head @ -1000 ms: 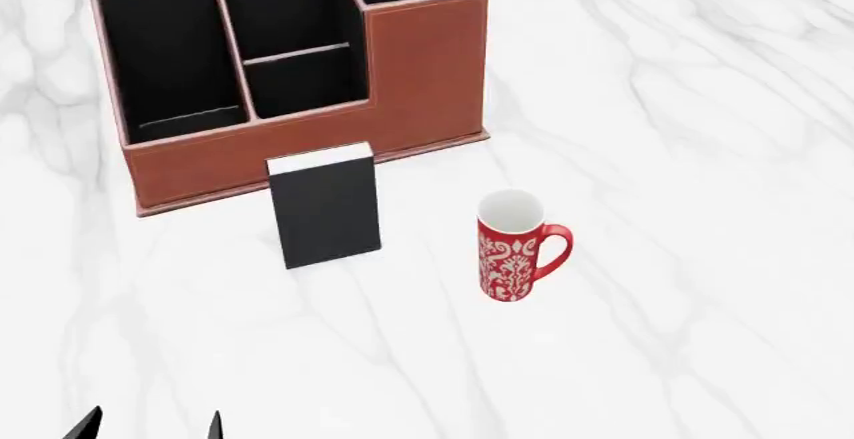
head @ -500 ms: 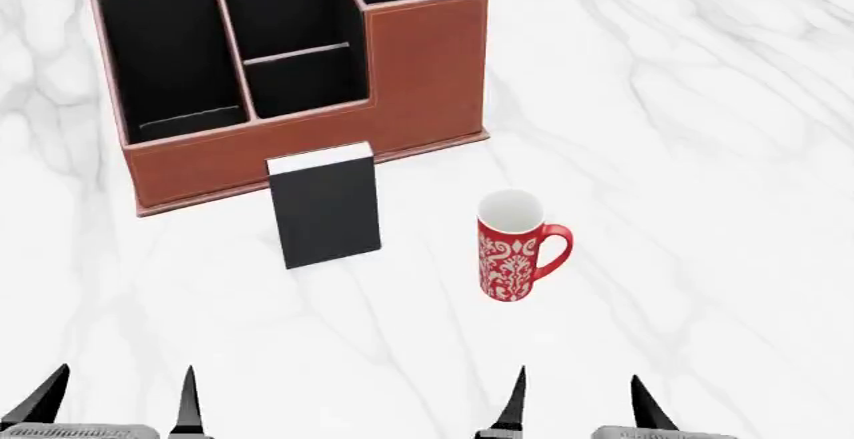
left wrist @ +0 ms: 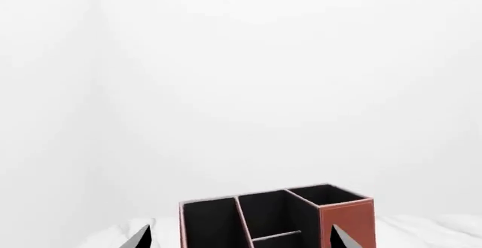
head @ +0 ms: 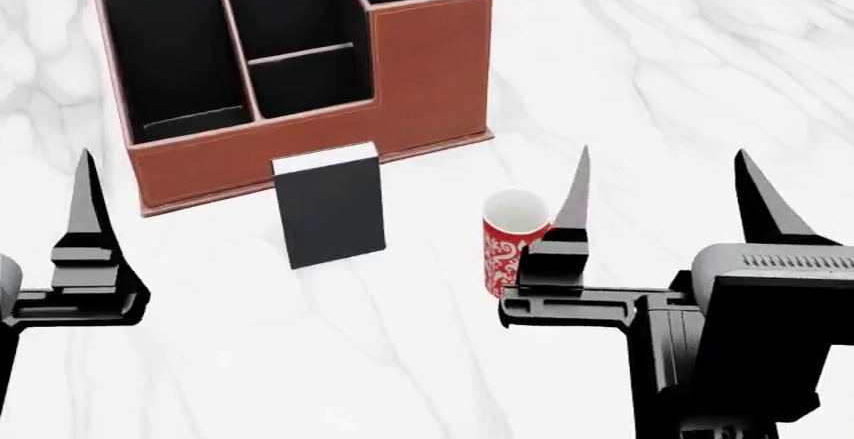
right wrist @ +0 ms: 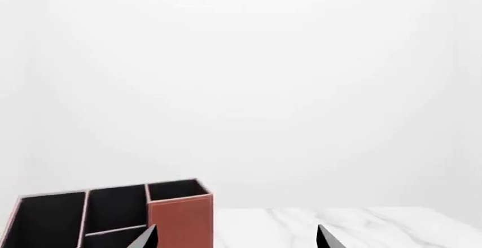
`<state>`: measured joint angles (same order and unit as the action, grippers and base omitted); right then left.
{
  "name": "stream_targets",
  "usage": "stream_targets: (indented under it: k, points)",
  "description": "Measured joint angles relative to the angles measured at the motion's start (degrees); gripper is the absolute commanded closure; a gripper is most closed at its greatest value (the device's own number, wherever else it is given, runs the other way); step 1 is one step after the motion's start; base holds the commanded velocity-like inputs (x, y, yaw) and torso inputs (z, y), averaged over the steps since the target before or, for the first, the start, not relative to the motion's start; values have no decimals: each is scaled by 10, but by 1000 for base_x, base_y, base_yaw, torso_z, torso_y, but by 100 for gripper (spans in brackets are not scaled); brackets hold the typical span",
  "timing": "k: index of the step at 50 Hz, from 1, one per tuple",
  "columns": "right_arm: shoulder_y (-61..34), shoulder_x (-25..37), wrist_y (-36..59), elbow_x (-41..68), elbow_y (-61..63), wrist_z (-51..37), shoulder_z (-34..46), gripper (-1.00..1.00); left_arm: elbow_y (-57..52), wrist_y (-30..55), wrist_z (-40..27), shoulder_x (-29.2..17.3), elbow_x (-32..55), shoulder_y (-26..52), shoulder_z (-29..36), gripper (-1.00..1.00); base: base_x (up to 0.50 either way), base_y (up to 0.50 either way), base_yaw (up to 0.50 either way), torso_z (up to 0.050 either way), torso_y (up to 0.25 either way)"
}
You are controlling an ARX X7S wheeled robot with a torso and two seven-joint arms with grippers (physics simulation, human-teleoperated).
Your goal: Pick up the book and place it in the front compartment of the caddy.
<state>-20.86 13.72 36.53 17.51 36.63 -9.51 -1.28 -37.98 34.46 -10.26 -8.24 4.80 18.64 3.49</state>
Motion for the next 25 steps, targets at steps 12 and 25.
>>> stream_targets:
  k: [12,25]
  points:
    - [-6,13,15,7,26,0,4,-100,-31,22,-8,-5,10,12,-4,-100,0,500,0,0,0]
    - [-10,20,16,7,29,0,15,-100,-38,27,-14,-11,18,17,-7,-100,0,500,0,0,0]
